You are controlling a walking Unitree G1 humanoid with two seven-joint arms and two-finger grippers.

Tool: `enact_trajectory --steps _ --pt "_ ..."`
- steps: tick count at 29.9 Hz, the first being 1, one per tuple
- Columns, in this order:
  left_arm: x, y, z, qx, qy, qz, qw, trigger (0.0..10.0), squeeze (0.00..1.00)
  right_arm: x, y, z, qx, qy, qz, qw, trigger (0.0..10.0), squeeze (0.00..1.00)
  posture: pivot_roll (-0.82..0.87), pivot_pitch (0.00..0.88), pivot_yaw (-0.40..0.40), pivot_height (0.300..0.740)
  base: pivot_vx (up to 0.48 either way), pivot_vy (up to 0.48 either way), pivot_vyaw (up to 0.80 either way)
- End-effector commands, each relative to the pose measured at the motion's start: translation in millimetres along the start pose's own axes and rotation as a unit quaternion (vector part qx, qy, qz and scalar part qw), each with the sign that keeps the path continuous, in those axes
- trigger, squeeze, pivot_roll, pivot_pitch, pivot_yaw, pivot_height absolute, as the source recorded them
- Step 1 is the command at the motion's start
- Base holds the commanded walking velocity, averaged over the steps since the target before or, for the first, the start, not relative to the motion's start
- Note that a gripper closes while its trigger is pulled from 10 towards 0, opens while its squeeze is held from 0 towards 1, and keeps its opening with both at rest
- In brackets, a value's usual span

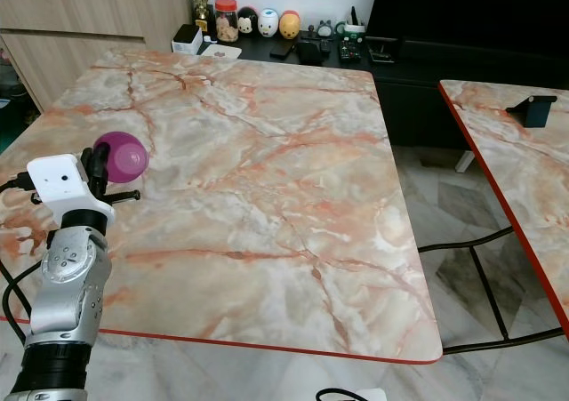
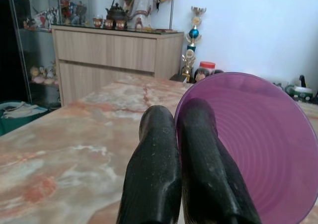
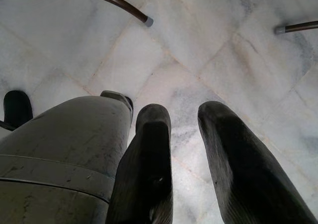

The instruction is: Setting the table

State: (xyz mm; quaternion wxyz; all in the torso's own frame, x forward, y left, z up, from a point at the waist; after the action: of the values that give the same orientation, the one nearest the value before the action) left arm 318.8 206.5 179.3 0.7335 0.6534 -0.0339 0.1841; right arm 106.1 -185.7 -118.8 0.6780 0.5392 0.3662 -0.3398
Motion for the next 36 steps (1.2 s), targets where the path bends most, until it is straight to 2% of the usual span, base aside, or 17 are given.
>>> enact_trajectory --steps 1,5,7,12,29,36 --pt "2.8 4.9 6.7 0.002 -0.008 0.016 1.0 10.0 0.0 -0.4 -1.9 3.4 0.007 -0.007 -0.003 1.0 10.0 0.0 0.09 0.0 -0.083 0.74 0.0 0.0 0.0" --pt "3.2 6.3 10.3 0.0 -0.014 0.021 1.0 10.0 0.0 -0.7 -2.0 3.9 0.021 -0.014 -0.001 1.0 10.0 0.0 0.08 0.0 -0.083 0.74 0.0 0.0 0.0" --pt "3.6 6.4 12.1 0.001 -0.017 0.021 1.0 10.0 0.0 -1.4 -2.5 5.2 0.054 -0.029 0.004 0.998 10.0 0.0 0.08 0.0 -0.082 0.74 0.0 0.0 0.0" --pt "3.9 6.1 14.8 -0.002 -0.021 0.02 1.0 10.0 0.0 -2.2 -2.9 7.1 0.075 -0.047 0.01 0.996 10.0 0.0 0.08 0.0 -0.08 0.74 0.0 0.0 0.0" --pt "4.7 7.4 19.4 0.008 -0.032 0.027 0.999 10.0 0.0 -1.8 -3.3 5.3 0.068 -0.035 0.006 0.997 10.0 0.0 0.08 0.0 -0.081 0.74 0.0 0.0 0.0" --pt "5.6 8.0 21.3 0.011 -0.035 0.03 0.999 10.0 0.0 -1.7 -3.2 5.1 0.065 -0.034 0.005 0.997 10.0 0.0 0.08 0.0 -0.08 0.74 0.0 -0.281 0.0"
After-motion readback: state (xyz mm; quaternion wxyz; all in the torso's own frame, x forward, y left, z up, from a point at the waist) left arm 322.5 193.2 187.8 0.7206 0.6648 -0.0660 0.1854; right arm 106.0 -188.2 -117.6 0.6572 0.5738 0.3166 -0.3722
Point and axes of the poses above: a point about 5 cm out from each wrist's last joint towards the gripper, its own x axis pointing out of the wrist towards the gripper, its own y axis along the axis of the wrist's last joint, z = x × y, the point moved 1 cm from there along x, pointing out of the wrist towards the gripper, and after that the axes turned 6 degrees about -x, right-handed, at the moved point
